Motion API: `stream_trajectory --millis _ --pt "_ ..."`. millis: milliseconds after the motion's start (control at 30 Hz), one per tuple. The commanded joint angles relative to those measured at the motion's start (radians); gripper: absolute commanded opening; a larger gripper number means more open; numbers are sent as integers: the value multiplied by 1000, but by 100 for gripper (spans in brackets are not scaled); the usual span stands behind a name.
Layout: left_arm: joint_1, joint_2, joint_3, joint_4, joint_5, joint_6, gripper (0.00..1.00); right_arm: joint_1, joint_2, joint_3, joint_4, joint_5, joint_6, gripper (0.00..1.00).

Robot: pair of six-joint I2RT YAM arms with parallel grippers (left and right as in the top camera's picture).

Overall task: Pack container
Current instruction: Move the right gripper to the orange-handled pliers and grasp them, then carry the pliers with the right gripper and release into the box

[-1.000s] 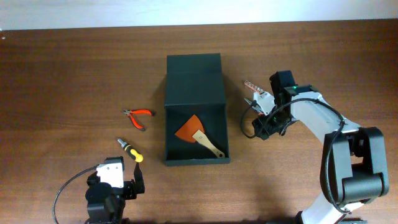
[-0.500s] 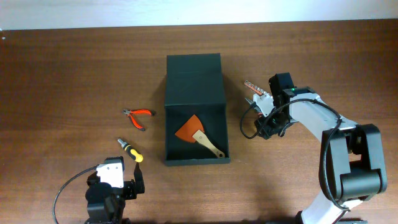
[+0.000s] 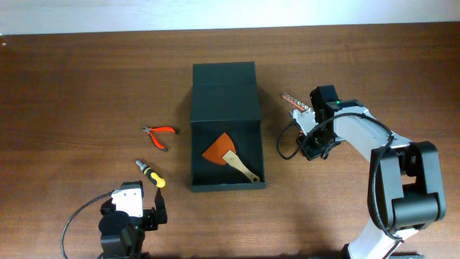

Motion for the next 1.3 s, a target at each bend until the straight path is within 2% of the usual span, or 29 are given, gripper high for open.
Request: stream_trajectory --millis 0,400,567,667,900,1267 --pt "5 -9 -5 2 -3 -6 99 -1 21 46 -33 -2 27 5" --pt "5 -9 -5 2 -3 -6 99 5 -10 246 -207 -27 26 4" --pt "5 -9 -5 2 -3 -6 99 48 -67 323 -274 -164 -3 4" --pt "5 -9 -5 3 -3 -6 99 109 -123 338 -296 -247 -42 4" --pt "5 -9 -5 2 -3 -6 99 322 -246 338 -360 -227 -91 4" --pt "5 -9 -5 2 -3 -6 99 533 -190 325 -301 -180 -91 4"
